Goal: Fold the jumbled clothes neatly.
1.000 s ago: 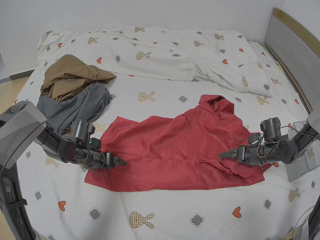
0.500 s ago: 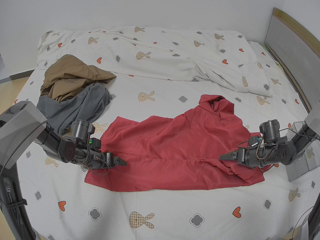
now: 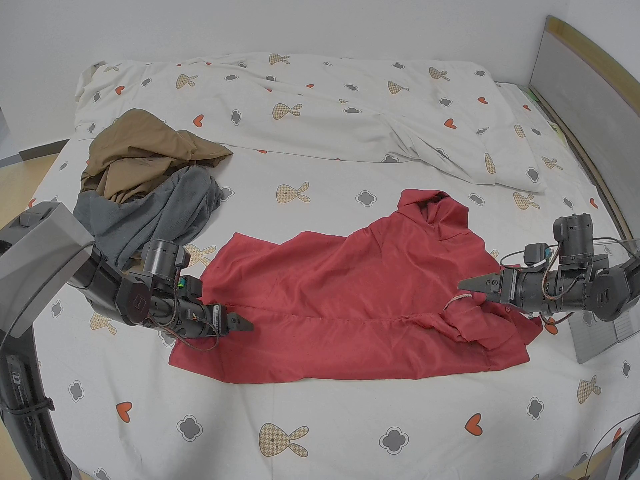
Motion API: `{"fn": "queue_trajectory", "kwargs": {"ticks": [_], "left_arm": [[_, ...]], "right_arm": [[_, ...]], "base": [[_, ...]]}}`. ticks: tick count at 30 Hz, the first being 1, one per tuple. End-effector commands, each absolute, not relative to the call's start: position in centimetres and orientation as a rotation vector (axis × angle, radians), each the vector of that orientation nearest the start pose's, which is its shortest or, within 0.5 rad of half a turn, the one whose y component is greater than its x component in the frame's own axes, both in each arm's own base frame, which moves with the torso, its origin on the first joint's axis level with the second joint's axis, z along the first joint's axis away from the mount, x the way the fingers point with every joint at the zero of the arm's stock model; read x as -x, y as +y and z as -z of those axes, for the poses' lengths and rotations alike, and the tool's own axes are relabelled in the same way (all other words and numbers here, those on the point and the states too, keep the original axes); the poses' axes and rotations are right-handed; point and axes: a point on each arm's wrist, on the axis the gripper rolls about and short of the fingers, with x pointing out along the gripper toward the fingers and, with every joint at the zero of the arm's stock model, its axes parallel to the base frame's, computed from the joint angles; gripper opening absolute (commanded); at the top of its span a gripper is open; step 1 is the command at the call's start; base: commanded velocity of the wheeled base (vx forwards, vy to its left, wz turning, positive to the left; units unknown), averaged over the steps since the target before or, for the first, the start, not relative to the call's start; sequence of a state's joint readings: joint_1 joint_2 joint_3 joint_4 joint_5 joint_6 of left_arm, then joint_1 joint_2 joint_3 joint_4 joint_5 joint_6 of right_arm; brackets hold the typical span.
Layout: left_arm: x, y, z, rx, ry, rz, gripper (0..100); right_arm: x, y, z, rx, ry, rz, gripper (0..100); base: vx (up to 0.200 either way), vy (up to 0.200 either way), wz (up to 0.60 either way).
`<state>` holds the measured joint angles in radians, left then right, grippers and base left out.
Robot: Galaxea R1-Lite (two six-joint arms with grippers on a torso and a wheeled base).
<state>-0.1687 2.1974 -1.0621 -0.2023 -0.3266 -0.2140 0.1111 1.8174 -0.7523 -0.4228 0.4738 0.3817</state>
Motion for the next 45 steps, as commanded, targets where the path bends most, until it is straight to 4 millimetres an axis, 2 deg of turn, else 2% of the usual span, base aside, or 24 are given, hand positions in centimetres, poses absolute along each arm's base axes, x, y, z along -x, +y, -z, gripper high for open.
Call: {"fn": "queue_trajectory", "kwargs": {"ticks": [1,3,11,14,17,20,21,22,23,31,39,45], "left_arm": [[-37.2,-7.1,-3.6,0.269,0.984,0.357,100],[-37.2,-7.1,-3.6,0.269,0.984,0.357,100],[-37.2,-7.1,-3.6,0.269,0.984,0.357,100],[-37.2,-7.1,-3.6,0.269,0.984,0.357,100],[-37.2,-7.1,-3.6,0.268,0.982,0.356,100],[-37.2,-7.1,-3.6,0.268,0.982,0.356,100],[-37.2,-7.0,-3.7,0.269,0.981,0.355,100],[-37.2,-7.0,-3.7,0.269,0.981,0.355,100],[-37.2,-7.0,-3.6,0.269,0.981,0.355,100],[-37.4,-6.7,-3.7,0.273,0.976,0.347,100],[-37.5,-6.5,-3.8,0.279,0.971,0.341,100],[-37.2,-6.4,-4.6,0.279,0.956,0.345,100]], "right_arm": [[-29.1,4.7,-12.3,-0.467,0.723,-0.457,100],[-28.7,5.3,-12.2,-0.459,0.733,-0.475,100],[-28.4,5.5,-12.9,-0.458,0.716,-0.494,100],[-28.2,6.9,-12.4,-0.441,0.744,-0.531,100],[-29.5,8.0,-9.8,-0.435,0.830,-0.530,100],[-30.5,8.2,-8.6,-0.428,0.853,-0.504,100],[-31.5,8.1,-7.5,-0.416,0.866,-0.450,100],[-31.5,8.1,-7.5,-0.416,0.866,-0.450,100],[-32.1,8.0,-6.6,-0.409,0.882,-0.412,100],[-32.2,6.8,-5.9,-0.428,0.899,-0.376,100],[-32.4,7.2,-3.8,-0.420,0.962,-0.371,100],[-32.2,7.2,-3.6,-0.421,0.973,-0.368,100]], "base": [[0.000,0.000,0.00],[0.000,0.000,0.00],[0.000,0.000,0.00],[0.000,0.000,0.00],[0.000,0.000,0.00],[0.000,0.000,0.00],[0.000,0.000,0.00],[0.000,0.000,0.00],[0.000,0.000,0.00],[0.000,0.000,0.00],[0.000,0.000,0.00],[0.000,0.000,0.00]]}}
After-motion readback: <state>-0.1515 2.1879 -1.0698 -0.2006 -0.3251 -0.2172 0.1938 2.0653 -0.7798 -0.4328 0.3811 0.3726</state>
